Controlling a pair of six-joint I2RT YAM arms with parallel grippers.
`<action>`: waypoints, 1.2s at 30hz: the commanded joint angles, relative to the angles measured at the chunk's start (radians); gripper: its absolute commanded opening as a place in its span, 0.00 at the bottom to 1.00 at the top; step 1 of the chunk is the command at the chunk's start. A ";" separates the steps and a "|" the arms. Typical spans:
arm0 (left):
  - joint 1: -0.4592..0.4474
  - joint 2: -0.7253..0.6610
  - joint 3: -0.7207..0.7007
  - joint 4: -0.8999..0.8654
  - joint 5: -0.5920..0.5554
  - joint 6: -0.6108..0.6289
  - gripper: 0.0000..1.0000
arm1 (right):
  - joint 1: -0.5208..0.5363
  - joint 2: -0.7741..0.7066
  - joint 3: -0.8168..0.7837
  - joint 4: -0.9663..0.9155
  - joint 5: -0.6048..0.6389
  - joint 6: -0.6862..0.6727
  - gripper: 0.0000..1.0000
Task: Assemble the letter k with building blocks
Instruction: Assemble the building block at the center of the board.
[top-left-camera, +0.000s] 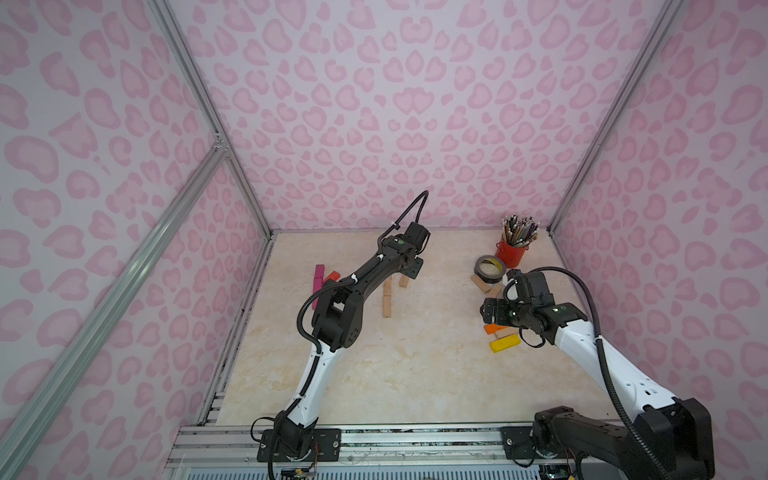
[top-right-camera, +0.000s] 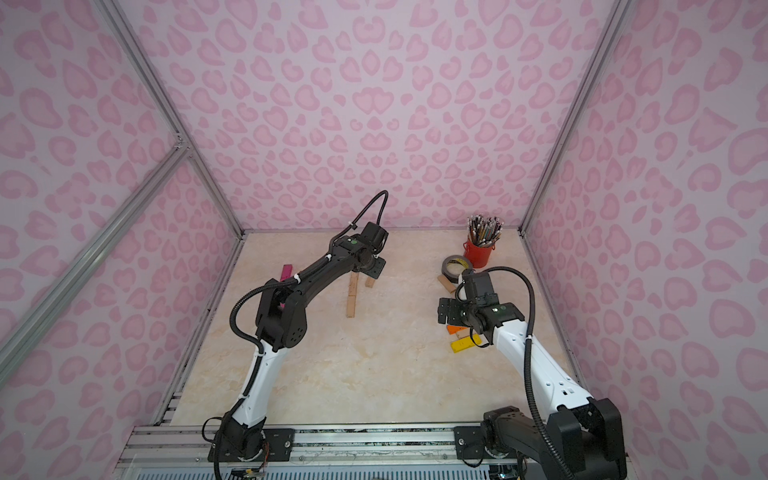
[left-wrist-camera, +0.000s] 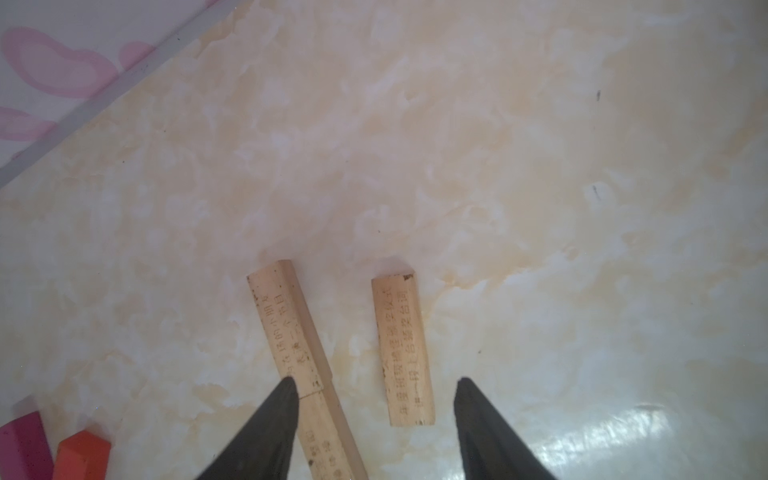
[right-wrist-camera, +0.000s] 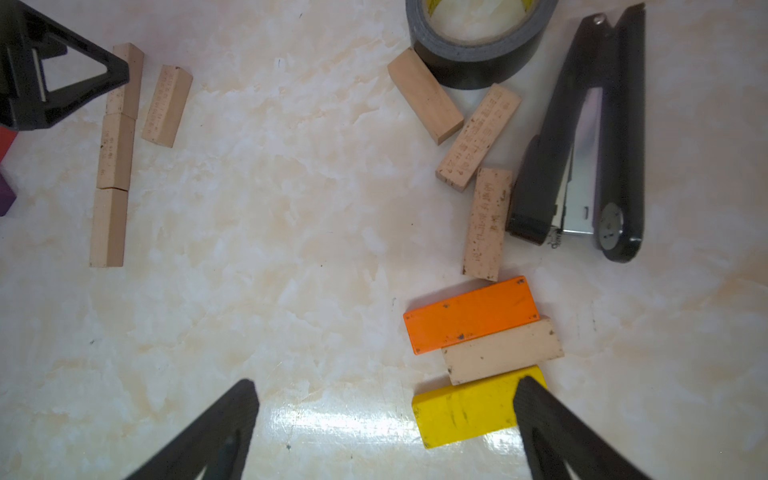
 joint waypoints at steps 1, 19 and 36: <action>0.004 0.041 0.043 -0.064 0.024 0.018 0.63 | -0.001 0.008 0.000 -0.002 -0.007 -0.011 0.97; 0.007 0.093 0.057 -0.096 -0.020 0.040 0.53 | -0.001 0.006 0.000 0.000 -0.015 -0.010 0.97; 0.013 0.082 0.041 -0.096 -0.053 0.037 0.50 | -0.001 -0.007 -0.009 0.000 -0.007 -0.009 0.97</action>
